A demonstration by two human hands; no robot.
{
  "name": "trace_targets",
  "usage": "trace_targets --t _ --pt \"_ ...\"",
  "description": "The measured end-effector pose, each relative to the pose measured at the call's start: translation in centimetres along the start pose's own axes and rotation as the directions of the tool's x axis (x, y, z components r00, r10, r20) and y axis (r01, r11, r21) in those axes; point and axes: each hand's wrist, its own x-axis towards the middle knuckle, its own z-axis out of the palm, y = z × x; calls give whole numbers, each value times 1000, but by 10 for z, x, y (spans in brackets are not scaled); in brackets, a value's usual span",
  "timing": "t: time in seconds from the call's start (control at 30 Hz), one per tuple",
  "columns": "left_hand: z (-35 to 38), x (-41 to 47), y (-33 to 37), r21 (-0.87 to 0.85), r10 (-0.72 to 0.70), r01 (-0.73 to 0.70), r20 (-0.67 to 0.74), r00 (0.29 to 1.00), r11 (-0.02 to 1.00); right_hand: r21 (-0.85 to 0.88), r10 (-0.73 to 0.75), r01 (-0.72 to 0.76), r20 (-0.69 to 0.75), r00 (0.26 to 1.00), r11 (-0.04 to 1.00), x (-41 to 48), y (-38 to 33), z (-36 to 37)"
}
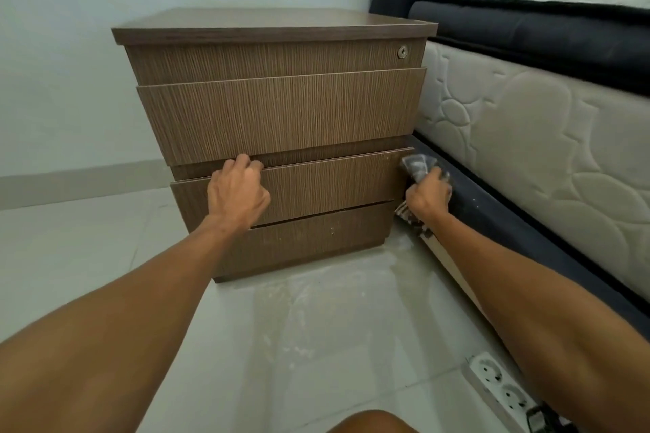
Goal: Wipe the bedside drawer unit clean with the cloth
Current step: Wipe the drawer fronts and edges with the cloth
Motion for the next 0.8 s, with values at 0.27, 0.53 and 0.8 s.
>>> trace_targets --t 0.27,0.53,0.8 --pt "1 -8 -45 -42 3 -5 -39 999 999 769 432 -483 300 851 418 -8 1 10" --pt "-3 -11 -60 -82 -64 54 -115 991 995 822 267 -363 266 926 440 19 -69 27" --pt "-18 -5 -67 -189 -68 63 -23 997 980 718 166 -491 477 863 493 -59 -134 81"
